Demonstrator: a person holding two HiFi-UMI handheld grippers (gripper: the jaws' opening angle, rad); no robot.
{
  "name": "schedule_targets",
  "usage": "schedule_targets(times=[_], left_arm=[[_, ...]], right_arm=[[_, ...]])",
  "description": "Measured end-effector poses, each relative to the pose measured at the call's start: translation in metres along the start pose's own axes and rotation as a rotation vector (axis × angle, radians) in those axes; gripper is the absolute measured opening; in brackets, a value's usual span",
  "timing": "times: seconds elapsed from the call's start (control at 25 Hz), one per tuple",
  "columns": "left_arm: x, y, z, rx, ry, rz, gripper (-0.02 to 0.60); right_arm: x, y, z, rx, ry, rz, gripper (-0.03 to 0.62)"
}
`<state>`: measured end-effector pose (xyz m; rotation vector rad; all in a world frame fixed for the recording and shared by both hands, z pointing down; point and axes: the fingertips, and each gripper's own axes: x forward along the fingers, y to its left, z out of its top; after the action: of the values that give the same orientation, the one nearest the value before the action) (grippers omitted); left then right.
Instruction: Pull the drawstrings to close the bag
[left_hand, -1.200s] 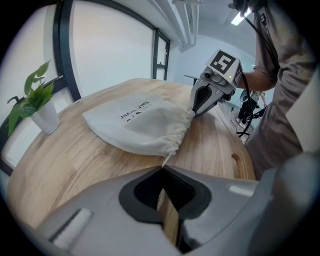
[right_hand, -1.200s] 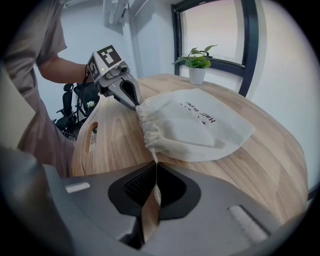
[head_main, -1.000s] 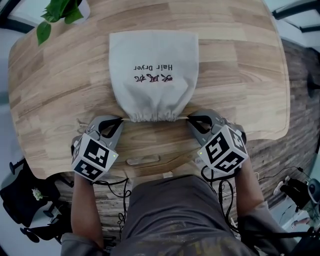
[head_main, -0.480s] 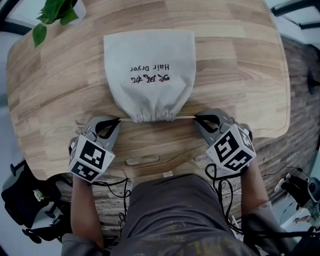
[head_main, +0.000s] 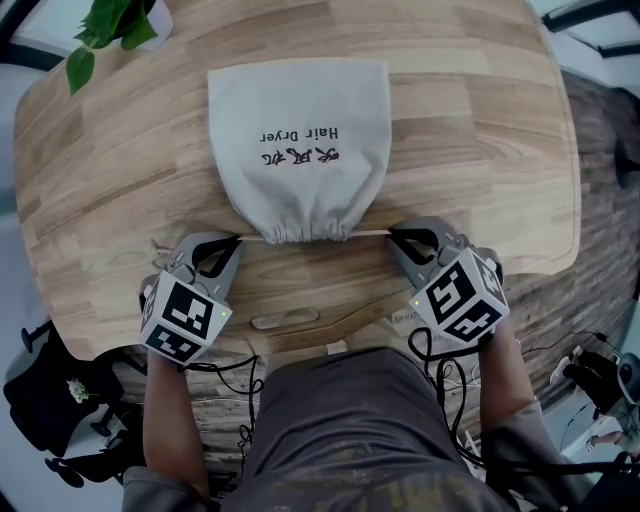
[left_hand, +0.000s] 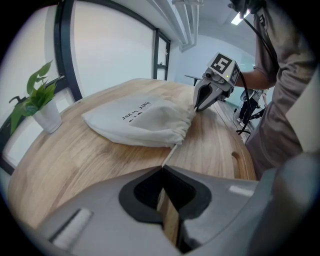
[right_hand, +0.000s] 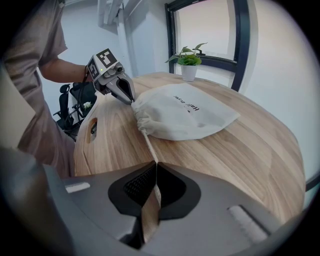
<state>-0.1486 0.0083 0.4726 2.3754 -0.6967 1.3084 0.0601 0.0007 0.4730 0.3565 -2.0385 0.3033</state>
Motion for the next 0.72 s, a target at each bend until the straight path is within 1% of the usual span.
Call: schedule_targets(times=[0.16, 0.28, 0.4, 0.48, 0.56, 0.64, 0.72], left_arm=[[0.001, -0.001, 0.0, -0.01, 0.0, 0.01, 0.005], [-0.001, -0.002, 0.001, -0.009, 0.003, 0.018, 0.005], [-0.012, 0.003, 0.014, -0.012, -0.027, 0.056, 0.005], [-0.03, 0.012, 0.031, -0.019, -0.076, 0.1, 0.005], [-0.056, 0.024, 0.055, -0.023, -0.148, 0.157, 0.005], [-0.088, 0.038, 0.084, -0.022, -0.236, 0.23, 0.005], [-0.125, 0.054, 0.118, -0.016, -0.339, 0.312, 0.005]], right_arm=[[0.0, -0.001, 0.0, 0.032, -0.014, -0.011, 0.035], [0.0, -0.007, 0.001, 0.09, -0.018, -0.057, 0.034], [-0.009, -0.014, 0.008, 0.115, -0.046, -0.09, 0.034], [-0.025, -0.022, 0.023, 0.12, -0.103, -0.111, 0.034], [-0.049, -0.033, 0.046, 0.137, -0.184, -0.141, 0.034], [-0.08, -0.047, 0.074, 0.152, -0.284, -0.172, 0.034], [-0.116, -0.065, 0.108, 0.133, -0.406, -0.215, 0.034]])
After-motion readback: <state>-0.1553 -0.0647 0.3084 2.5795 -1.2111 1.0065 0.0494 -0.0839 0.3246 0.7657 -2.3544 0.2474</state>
